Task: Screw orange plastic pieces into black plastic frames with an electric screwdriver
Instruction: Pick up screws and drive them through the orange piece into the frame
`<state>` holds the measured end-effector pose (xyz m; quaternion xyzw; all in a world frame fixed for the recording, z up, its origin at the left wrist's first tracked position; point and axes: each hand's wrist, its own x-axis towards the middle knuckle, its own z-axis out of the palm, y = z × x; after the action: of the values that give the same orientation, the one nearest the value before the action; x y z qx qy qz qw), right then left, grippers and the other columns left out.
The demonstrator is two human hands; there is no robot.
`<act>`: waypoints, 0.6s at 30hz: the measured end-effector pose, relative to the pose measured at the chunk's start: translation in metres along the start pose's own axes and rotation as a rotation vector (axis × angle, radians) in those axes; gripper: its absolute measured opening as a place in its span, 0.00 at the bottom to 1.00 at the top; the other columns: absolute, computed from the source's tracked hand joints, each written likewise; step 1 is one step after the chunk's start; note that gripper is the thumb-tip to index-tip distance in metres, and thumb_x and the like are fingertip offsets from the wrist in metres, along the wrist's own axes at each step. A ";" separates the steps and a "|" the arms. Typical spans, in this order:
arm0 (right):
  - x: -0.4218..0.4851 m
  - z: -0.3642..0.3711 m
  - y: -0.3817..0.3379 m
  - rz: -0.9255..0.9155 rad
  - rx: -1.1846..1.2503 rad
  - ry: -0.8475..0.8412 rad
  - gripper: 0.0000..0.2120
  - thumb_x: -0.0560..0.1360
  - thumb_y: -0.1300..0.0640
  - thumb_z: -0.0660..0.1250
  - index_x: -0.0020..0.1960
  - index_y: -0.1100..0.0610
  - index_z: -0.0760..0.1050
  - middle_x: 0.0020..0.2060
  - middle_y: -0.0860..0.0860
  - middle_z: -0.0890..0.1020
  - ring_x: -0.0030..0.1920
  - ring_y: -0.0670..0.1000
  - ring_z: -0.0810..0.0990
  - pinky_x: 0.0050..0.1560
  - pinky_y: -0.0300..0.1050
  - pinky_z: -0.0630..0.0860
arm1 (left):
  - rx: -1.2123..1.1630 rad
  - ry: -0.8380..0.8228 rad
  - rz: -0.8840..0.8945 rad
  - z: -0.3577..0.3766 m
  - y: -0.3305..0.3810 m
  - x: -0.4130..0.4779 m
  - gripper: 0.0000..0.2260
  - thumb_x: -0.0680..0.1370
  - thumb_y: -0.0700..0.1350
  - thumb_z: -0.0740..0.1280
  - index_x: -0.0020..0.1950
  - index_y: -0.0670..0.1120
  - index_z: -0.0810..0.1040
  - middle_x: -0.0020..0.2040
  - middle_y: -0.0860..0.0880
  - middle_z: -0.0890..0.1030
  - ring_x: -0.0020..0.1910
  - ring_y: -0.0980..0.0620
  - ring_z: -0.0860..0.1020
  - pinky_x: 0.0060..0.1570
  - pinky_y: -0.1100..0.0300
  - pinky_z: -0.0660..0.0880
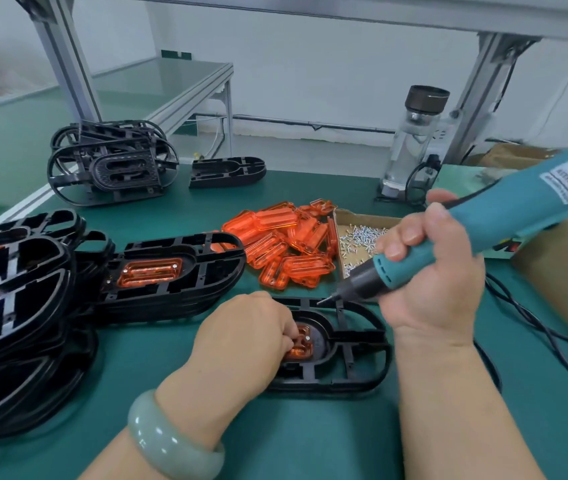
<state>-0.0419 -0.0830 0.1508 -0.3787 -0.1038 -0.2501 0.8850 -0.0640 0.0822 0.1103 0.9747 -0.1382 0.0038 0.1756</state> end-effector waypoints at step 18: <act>0.022 -0.023 -0.018 -0.024 0.225 0.570 0.08 0.78 0.59 0.65 0.45 0.53 0.66 0.26 0.45 0.71 0.25 0.46 0.68 0.33 0.38 0.67 | -0.122 0.071 0.191 -0.009 0.050 0.093 0.13 0.79 0.47 0.62 0.62 0.52 0.78 0.58 0.51 0.81 0.59 0.48 0.75 0.60 0.54 0.71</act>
<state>-0.0331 -0.1180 0.1547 -0.1914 0.1172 -0.3438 0.9118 0.0123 0.0150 0.1414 0.9438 -0.2242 0.0467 0.2382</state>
